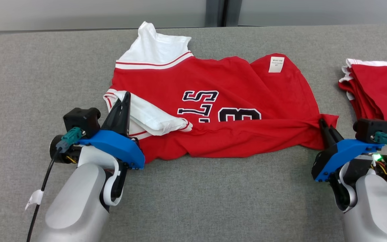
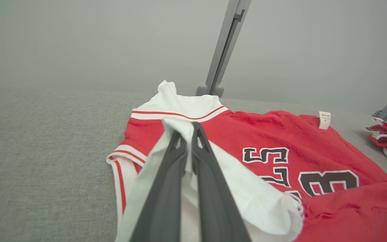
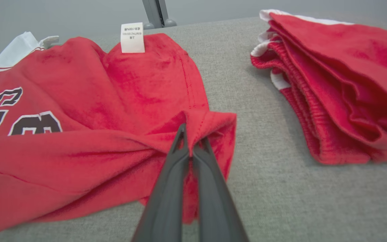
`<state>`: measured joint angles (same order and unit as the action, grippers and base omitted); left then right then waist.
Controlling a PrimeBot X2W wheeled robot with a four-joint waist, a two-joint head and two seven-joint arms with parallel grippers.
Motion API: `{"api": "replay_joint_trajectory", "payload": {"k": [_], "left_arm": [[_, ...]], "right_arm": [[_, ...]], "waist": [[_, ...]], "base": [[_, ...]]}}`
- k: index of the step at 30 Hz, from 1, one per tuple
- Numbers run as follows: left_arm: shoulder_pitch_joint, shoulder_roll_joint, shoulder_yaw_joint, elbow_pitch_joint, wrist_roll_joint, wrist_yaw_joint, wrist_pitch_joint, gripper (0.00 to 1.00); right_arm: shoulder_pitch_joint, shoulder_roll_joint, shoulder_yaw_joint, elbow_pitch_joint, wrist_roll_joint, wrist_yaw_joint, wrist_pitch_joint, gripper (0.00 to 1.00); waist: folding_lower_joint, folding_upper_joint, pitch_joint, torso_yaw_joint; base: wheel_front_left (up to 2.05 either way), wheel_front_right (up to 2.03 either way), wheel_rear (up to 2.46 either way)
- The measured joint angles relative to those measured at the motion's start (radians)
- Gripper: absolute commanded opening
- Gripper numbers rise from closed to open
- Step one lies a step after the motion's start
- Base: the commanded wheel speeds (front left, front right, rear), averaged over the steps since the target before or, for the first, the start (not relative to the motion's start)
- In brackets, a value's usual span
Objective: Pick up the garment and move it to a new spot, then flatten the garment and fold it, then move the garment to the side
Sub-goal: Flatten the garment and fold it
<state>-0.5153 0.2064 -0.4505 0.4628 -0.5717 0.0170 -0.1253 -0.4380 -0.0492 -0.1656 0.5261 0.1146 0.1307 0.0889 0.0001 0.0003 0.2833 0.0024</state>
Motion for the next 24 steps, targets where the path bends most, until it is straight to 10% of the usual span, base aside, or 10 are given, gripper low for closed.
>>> {"api": "replay_joint_trajectory", "payload": {"k": [2, 5, 9, 10, 11, 24], "left_arm": [[-0.009, -0.004, 0.001, 0.018, 0.0, 0.0, 0.0, 0.0], [-0.035, -0.014, 0.006, 0.07, 0.0, 0.0, -0.01, 0.0], [-0.075, -0.018, 0.012, 0.14, -0.001, -0.003, -0.029, 0.09], [-0.086, -0.02, 0.012, 0.156, -0.001, -0.007, -0.036, 0.42], [-0.096, -0.024, 0.013, 0.17, -0.001, -0.009, -0.044, 1.0], [-0.118, -0.022, 0.016, 0.177, -0.009, -0.053, -0.114, 1.0]], "right_arm": [[-0.007, 0.0, 0.002, 0.006, -0.003, 0.0, -0.004, 0.24], [-0.029, 0.0, 0.004, 0.017, -0.007, 0.0, -0.012, 1.0], [-0.056, 0.0, 0.004, 0.027, -0.012, 0.0, -0.028, 1.0], [-0.062, 0.0, 0.002, 0.027, -0.018, 0.0, -0.031, 1.0], [-0.069, 0.0, 0.0, 0.027, -0.021, 0.0, -0.036, 1.0], [0.009, 0.0, -0.019, -0.157, -0.043, 0.0, -0.022, 1.0]], "waist": [[0.0, -0.0001, 0.001, -0.001], [-0.0002, -0.0001, 0.005, -0.006], [-0.0001, 0.0, 0.01, -0.01], [-0.0001, 0.0, 0.012, -0.011], [-0.0001, -0.0001, 0.012, -0.01], [-0.0002, -0.0003, -0.042, 0.009]], "base": [[0.0, 0.0, 0.0], [0.0, 0.0, 0.0], [0.0, 0.0, 0.0], [0.0, 0.0, 0.0], [0.0, 0.0, 0.0], [0.0, 0.0, 0.0]]}}
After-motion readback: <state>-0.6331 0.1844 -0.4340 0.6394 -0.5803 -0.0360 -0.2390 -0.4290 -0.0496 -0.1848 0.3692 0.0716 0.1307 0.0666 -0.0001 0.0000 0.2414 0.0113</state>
